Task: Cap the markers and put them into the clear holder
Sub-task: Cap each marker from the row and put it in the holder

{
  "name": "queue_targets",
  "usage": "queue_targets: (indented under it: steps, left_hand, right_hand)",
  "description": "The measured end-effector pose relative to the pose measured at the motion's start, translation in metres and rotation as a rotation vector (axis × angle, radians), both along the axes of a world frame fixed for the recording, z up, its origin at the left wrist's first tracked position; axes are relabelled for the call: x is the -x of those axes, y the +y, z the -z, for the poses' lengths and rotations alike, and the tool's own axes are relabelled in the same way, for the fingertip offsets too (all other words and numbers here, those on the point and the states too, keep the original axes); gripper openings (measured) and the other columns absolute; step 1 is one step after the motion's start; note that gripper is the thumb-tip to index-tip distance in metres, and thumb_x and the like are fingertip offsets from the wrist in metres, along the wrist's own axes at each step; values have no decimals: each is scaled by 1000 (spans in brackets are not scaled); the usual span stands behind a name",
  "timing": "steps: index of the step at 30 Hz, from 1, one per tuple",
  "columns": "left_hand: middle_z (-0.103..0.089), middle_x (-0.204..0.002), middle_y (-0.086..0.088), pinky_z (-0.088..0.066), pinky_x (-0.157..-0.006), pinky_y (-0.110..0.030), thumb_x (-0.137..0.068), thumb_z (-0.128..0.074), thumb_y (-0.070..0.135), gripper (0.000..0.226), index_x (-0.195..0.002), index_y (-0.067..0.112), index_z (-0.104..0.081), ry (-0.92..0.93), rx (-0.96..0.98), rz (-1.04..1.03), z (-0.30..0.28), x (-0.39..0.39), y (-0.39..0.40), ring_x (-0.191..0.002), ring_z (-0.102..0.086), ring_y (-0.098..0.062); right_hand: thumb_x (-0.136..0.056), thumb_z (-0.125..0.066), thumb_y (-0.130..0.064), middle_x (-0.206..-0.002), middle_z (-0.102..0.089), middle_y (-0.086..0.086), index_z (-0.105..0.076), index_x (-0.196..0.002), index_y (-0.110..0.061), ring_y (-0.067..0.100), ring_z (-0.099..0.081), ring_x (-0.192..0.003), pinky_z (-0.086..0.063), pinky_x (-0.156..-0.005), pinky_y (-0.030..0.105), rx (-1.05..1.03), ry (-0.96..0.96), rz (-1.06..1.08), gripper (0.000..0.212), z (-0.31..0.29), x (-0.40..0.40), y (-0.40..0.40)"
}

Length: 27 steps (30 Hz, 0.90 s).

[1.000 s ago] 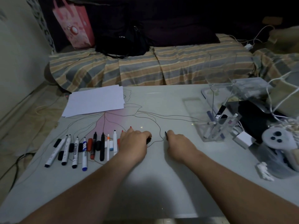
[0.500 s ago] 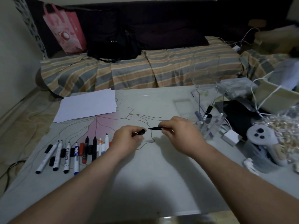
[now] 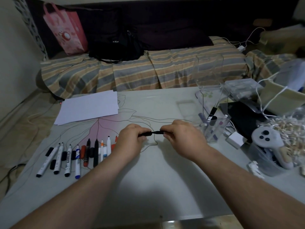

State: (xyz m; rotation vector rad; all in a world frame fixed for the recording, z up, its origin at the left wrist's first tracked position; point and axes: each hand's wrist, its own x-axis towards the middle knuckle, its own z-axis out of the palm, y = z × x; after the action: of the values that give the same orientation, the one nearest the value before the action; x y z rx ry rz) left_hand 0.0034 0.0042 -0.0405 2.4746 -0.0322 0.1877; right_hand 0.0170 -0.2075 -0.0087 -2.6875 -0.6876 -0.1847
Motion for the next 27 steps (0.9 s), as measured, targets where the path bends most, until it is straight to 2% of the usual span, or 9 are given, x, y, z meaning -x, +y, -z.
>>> queue_targets:
  steps: [6,11,15,19,23,25,27]
  left_hand:
    - [-61,-103,4,-30,-77,0,-91,-68,8,35,-117,30,-75,-11,-7,1,-3,1,-1,-95,-52,-10]
    - [-59,-105,0,-34,-80,-19,-92,-67,9,35,-119,29,-75,-25,-62,40,-6,3,-4,-101,-56,-17]
    - [-51,-97,2,-41,-80,-29,-94,-66,21,31,-120,37,-72,-73,-187,102,-12,6,-11,-99,-52,-21]
    - [-59,-105,1,-33,-75,-25,-96,-64,21,29,-122,32,-72,-74,-153,122,-17,10,-21,-98,-53,-16]
    - [-67,-98,5,-40,-78,-21,-89,-73,16,27,-112,30,-76,-218,-86,61,-19,12,-26,-92,-59,-10]
    - [-66,-94,6,-45,-77,-24,-88,-74,15,26,-108,30,-77,-255,-99,70,-19,11,-27,-88,-59,-10]
    - [-67,-93,7,-49,-78,-28,-85,-75,17,24,-105,30,-78,-259,-102,71,-21,8,-28,-89,-61,-13]
  right_hand:
    - [-100,-51,-40,-96,-57,-4,-66,-109,-36,27,-61,-97,-43,-69,35,42,-27,30,18,0,0,1]
    - [-101,-50,-40,-98,-56,-6,-65,-110,-37,26,-61,-99,-37,-67,33,50,-38,30,18,2,1,2]
    - [-100,-51,-42,-99,-56,-5,-66,-111,-36,25,-61,-98,-33,-66,31,55,-60,11,20,2,2,7]
    - [-98,-53,-44,-93,-59,-4,-68,-104,-30,27,-63,-92,-40,-65,34,66,-119,-21,22,5,1,11]
    - [-95,-57,-43,-82,-62,-3,-71,-98,-30,29,-65,-78,-47,-60,36,3,-194,17,19,9,3,12]
    - [-95,-57,-42,-87,-66,-4,-69,-102,-31,28,-66,-82,-48,-63,37,-19,-179,55,18,9,6,14]
    - [-97,-54,-41,-98,-68,-6,-65,-109,-34,25,-65,-94,-48,-73,39,-29,-135,99,18,8,9,15]
